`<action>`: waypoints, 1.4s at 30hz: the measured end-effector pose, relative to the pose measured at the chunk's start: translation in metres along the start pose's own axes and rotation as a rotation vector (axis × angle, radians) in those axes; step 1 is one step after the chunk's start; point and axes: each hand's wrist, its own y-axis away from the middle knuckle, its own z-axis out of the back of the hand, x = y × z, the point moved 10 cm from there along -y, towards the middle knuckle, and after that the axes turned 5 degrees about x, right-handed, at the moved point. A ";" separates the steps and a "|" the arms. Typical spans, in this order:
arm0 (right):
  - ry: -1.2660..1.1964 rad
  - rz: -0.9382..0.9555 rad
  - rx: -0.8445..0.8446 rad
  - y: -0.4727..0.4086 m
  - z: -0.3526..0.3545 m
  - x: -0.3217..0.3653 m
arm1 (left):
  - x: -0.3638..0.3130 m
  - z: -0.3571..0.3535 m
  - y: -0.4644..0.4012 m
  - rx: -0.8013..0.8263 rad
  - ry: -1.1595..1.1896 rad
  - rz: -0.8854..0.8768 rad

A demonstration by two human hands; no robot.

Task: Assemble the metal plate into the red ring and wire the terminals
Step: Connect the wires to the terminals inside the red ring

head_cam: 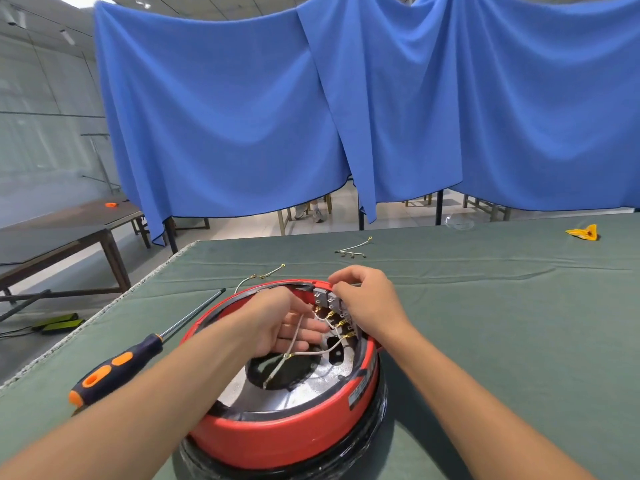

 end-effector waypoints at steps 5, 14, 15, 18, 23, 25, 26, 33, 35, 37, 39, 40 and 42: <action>0.012 -0.001 0.007 0.000 0.000 -0.001 | -0.010 0.003 -0.005 -0.005 -0.024 0.014; 0.042 -0.007 0.029 -0.003 -0.004 -0.003 | 0.001 0.000 -0.012 0.004 -0.026 0.052; 0.038 -0.011 0.034 -0.003 -0.005 -0.004 | 0.001 0.000 -0.012 0.005 -0.024 0.050; 0.028 -0.009 0.036 -0.004 -0.004 -0.004 | 0.001 -0.001 -0.013 0.010 -0.024 0.046; -0.001 -0.013 0.027 -0.004 -0.004 -0.005 | -0.001 -0.001 -0.013 0.019 -0.019 0.032; -0.008 -0.018 0.019 -0.004 -0.003 -0.005 | -0.002 -0.002 -0.012 0.021 -0.008 0.021; -0.009 -0.017 0.017 -0.004 -0.002 -0.005 | -0.002 -0.002 -0.011 0.019 -0.004 0.016; 0.007 -0.013 0.019 -0.003 -0.001 -0.003 | -0.004 0.002 -0.011 -0.017 -0.021 0.005; 0.003 -0.014 0.019 -0.003 -0.001 -0.003 | -0.003 0.004 -0.011 -0.035 -0.026 0.007; -0.004 -0.014 0.021 -0.003 -0.002 -0.003 | -0.003 0.004 -0.012 -0.037 -0.032 0.011; -0.003 -0.015 0.024 -0.003 -0.002 -0.003 | -0.002 0.005 -0.012 -0.041 -0.040 0.013; -0.004 -0.016 0.024 -0.003 -0.002 -0.004 | -0.002 0.005 -0.012 -0.045 -0.047 0.012; -0.009 -0.015 0.022 -0.004 -0.002 -0.004 | -0.002 0.006 -0.012 -0.056 -0.067 0.006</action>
